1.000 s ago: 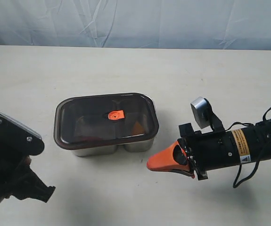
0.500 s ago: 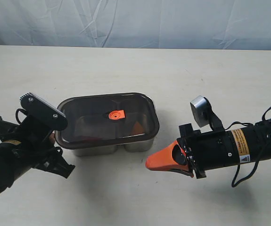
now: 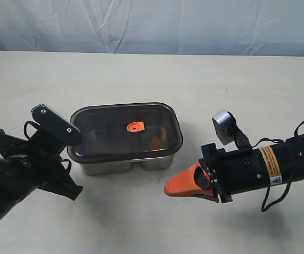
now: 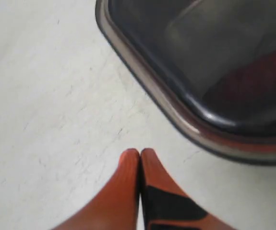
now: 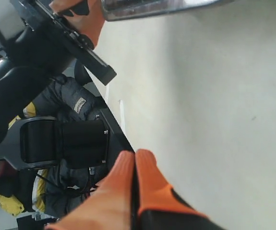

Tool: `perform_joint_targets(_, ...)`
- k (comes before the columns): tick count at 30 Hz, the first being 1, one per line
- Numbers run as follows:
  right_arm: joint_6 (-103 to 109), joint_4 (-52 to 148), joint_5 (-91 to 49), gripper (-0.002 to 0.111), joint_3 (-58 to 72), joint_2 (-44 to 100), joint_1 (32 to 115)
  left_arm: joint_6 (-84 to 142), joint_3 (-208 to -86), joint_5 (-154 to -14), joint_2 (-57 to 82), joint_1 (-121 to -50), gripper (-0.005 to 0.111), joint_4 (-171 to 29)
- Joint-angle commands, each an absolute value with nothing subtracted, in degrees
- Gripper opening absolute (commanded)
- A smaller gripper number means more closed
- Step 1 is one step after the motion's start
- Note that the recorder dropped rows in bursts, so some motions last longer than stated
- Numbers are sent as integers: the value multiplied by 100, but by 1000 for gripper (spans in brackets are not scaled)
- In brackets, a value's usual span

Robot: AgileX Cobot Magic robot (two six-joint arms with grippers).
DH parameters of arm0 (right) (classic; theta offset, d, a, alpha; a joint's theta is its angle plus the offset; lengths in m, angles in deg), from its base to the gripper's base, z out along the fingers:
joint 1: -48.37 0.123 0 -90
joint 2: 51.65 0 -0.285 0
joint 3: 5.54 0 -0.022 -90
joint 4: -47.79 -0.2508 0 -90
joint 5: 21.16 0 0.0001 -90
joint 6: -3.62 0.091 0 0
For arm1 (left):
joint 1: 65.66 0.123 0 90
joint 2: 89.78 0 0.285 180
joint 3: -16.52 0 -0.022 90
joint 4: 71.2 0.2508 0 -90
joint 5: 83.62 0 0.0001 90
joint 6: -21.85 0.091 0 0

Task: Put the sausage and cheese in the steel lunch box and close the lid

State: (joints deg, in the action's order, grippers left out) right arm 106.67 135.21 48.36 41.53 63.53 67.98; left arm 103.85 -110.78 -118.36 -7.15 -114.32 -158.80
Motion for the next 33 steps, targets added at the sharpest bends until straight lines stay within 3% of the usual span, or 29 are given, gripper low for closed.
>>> perform_joint_targets(1, 10595, 13583, 4880, -1, 4161, 6310, 6786, 11175, -11106, -11999, -718, -11426, 0, -16916)
perform_joint_targets(9, 10272, 13315, 4877, -1, 4094, 5538, 6786, 11200, -11004, -12715, -69, -11795, 0, -17115)
perform_joint_targets(17, 11467, 14397, 3092, -1, 3059, 5151, 6786, 10864, -11445, -12516, 989, -11950, 0, -16321)
perform_joint_targets(22, 11704, 14512, 2730, -1, 2578, 5177, 6786, 10140, -11629, -12344, 523, -11759, 0, -14965)
perform_joint_targets(27, 12139, 14774, 2670, -1, 2233, 5372, 6786, 10176, -11778, -11708, -298, -11244, 0, -14931)
perform_joint_targets(33, 12205, 14774, 2097, -1, 2092, 5560, 7238, 10145, -11826, -11527, -793, -11217, 0, -14849)
